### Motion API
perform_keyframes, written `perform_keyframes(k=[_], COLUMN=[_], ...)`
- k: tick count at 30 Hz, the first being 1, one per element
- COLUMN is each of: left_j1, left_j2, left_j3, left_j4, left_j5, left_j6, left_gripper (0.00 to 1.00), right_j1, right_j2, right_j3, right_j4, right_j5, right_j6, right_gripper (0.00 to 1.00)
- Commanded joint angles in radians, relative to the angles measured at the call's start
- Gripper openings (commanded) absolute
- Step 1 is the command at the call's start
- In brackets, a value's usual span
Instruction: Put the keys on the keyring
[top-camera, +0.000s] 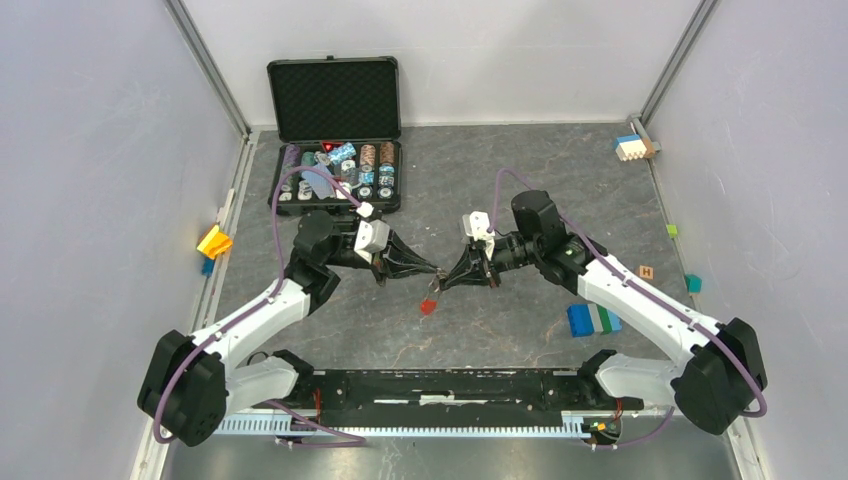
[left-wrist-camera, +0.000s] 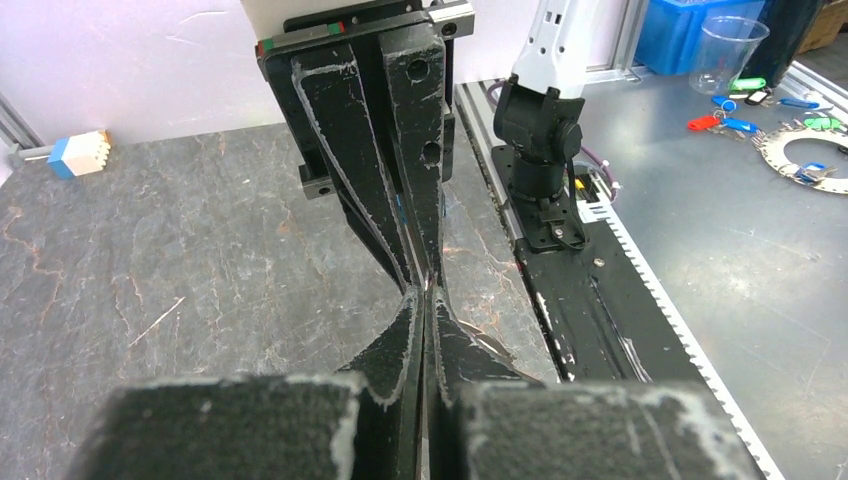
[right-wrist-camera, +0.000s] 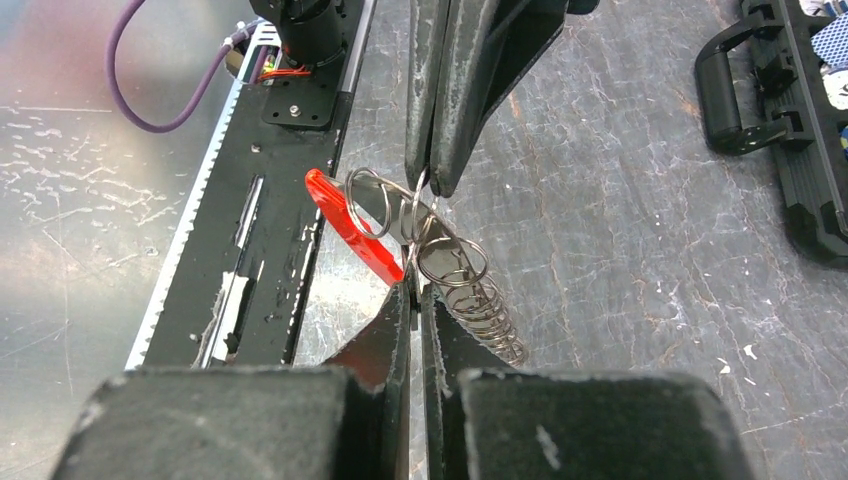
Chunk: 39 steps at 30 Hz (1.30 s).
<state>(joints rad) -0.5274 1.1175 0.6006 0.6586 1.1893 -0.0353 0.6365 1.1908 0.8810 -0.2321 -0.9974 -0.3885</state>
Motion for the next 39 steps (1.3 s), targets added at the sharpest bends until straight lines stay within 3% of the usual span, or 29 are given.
perform_keyframes(k=[1, 10, 13, 18, 21, 39], left_j1=[0.003, 0.003, 0.003, 0.003, 0.003, 0.003], left_j2=[-0.015, -0.015, -0.018, -0.022, -0.021, -0.019], left_j3=[-0.002, -0.013, -0.012, -0.010, -0.010, -0.012], left_j4=[0.140, 0.089, 0.064, 0.041, 0.038, 0.022], left_j5=[0.035, 0.034, 0.036, 0.038, 0.038, 0.033], left_j6=[-0.087, -0.035, -0.015, 0.000, 0.001, 0.009], left_gripper=[0.02, 0.02, 0.02, 0.02, 0.02, 0.02], right_j1=[-0.003, -0.003, -0.003, -0.003, -0.004, -0.001], right_j2=[0.013, 0.032, 0.028, 0.007, 0.000, 0.042], right_j3=[-0.017, 0.004, 0.031, 0.079, 0.126, 0.128], right_j4=[0.050, 0.071, 0.033, -0.039, -0.091, -0.050], right_j5=[0.005, -0.035, -0.034, 0.005, 0.018, -0.168], right_j6=[0.027, 0.063, 0.034, -0.028, -0.063, -0.010], right_gripper=[0.00, 0.00, 0.12, 0.43, 0.51, 0.35])
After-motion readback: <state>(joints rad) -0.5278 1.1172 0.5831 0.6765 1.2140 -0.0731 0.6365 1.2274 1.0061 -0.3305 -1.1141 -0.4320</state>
